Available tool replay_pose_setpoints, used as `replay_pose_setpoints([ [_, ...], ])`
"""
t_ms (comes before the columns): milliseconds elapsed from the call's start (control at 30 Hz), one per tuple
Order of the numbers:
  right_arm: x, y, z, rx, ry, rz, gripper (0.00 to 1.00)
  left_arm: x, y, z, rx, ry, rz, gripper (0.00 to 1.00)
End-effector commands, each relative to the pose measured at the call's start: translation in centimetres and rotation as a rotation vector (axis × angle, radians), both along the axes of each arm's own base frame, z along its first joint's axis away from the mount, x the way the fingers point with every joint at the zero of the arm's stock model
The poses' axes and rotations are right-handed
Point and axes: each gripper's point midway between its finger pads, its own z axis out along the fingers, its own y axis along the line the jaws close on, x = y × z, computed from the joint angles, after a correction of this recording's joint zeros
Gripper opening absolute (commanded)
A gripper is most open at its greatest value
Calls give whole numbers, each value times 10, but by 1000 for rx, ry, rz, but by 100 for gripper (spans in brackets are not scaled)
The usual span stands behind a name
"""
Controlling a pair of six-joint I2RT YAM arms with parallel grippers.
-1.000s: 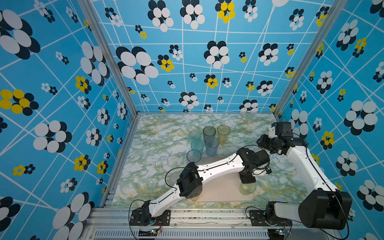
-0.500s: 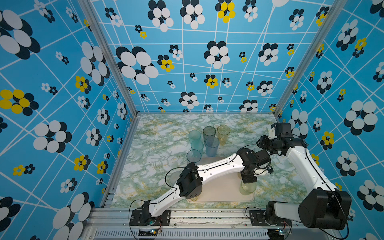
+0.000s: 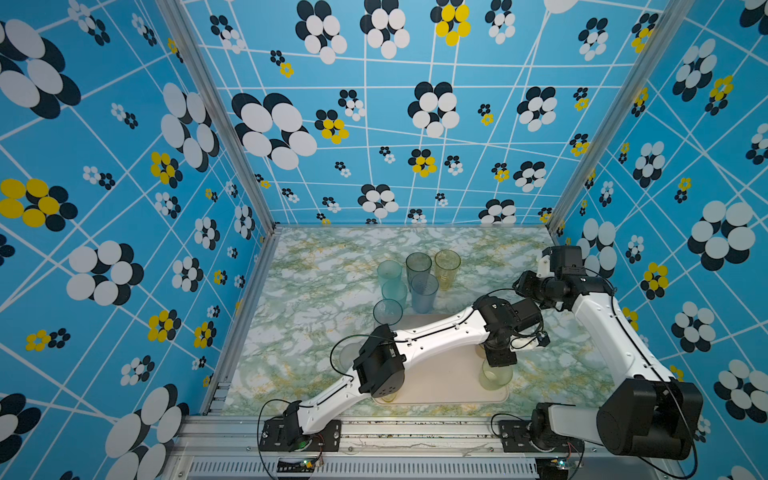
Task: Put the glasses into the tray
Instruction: 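Lower the light-green cup onto the tray beside the amber cup, then open the left gripper to release the light-green cup, then withdraw the left gripper back over the cup cluster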
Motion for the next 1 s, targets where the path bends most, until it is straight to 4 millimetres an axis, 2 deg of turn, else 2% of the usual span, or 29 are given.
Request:
replay_pose_setpoints([
  [0,-3,1,-1,7,0,10,47,0,-4,19,-52,-2,-11,27],
  [233,-4,1,0,8,-1,10,47,2,-4,24,-62,-12,-7,26],
  [633,-4,2,0,12,-5,13,47,3,-2,59,-159,-21,2,27],
  [867,-6,1,0,9,-5,13,47,18,6,88,-241,-35,54,26],
  [967,-7,1,-2,5,-3,12,47,26,13,107,-303,-60,91,26],
])
